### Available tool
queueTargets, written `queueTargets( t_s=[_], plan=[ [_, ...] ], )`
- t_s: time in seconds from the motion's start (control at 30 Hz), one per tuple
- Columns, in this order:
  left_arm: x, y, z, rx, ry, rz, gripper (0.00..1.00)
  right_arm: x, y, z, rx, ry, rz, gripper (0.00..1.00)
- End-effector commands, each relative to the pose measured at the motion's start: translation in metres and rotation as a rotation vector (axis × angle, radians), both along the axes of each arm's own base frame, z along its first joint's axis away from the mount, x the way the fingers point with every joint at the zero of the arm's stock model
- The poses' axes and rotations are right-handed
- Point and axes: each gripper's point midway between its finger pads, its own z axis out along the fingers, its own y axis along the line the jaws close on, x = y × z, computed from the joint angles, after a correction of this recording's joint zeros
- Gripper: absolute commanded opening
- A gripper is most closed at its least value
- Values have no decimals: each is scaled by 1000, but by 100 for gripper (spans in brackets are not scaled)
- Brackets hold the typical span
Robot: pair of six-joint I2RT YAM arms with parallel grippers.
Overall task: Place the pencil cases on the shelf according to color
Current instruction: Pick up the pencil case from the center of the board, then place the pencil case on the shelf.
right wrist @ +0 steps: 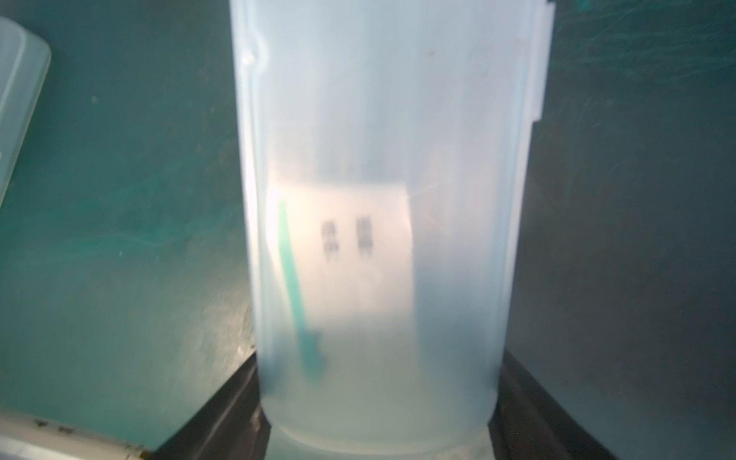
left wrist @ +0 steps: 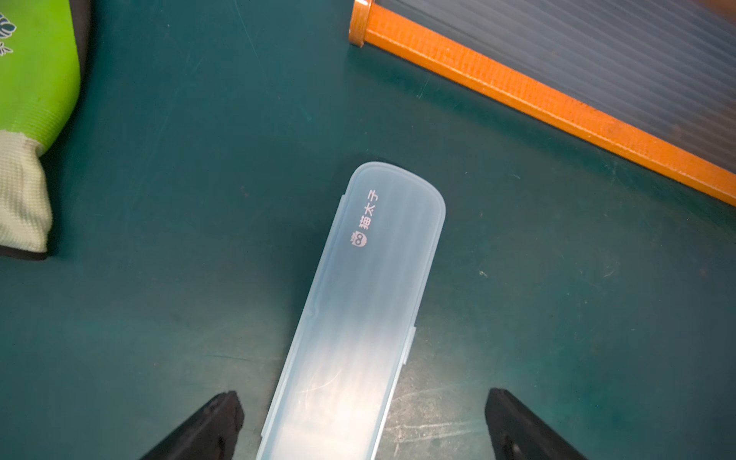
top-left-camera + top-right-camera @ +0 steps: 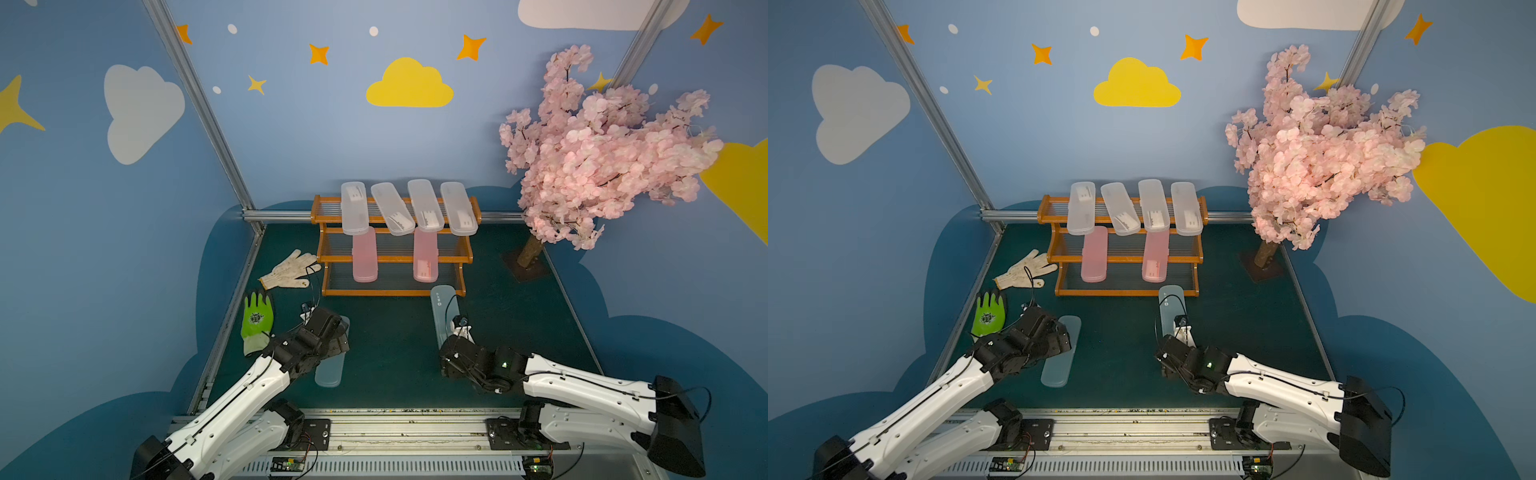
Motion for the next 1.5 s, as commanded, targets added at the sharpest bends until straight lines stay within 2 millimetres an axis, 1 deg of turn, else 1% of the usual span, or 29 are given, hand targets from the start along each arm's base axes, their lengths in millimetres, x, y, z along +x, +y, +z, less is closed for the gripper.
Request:
queueTargets(
  t_s=[0.0, 0.1, 0.2, 0.33, 0.53, 0.77, 1.0, 1.1, 1.4, 1.43, 1.47],
  plan=[
    [4, -2, 0, 7, -9, -9, 100, 18, 11, 15, 47, -14, 28, 67],
    [4, -3, 0, 12, -3, -17, 100, 26, 19, 16, 53, 19, 48, 67],
    [5, -3, 1, 9, -7, -17, 100, 33, 26, 13, 58, 70, 48, 66],
    [5, -3, 0, 8, -11, -18, 100, 47, 29, 7, 48, 106, 23, 66],
    [6, -4, -2, 13, -8, -21, 100, 81, 29, -2, 74, 94, -21, 66],
    [7, -3, -12, 34, 10, -20, 100, 122, 26, -11, 104, 82, -74, 64],
    [9, 1, -20, 65, 9, -17, 100, 154, 25, -21, 98, 118, -71, 61],
    [10, 2, -25, 82, 17, -17, 100, 165, 30, -27, 95, 139, -42, 60],
    [17, 0, -35, 102, 25, -26, 100, 189, 34, -38, 76, 151, -69, 60],
    [17, -1, -36, 103, 25, -28, 100, 191, 33, -39, 72, 157, -76, 61],
    [17, -1, -38, 101, 25, -28, 100, 193, 33, -41, 67, 161, -80, 64]
  ],
)
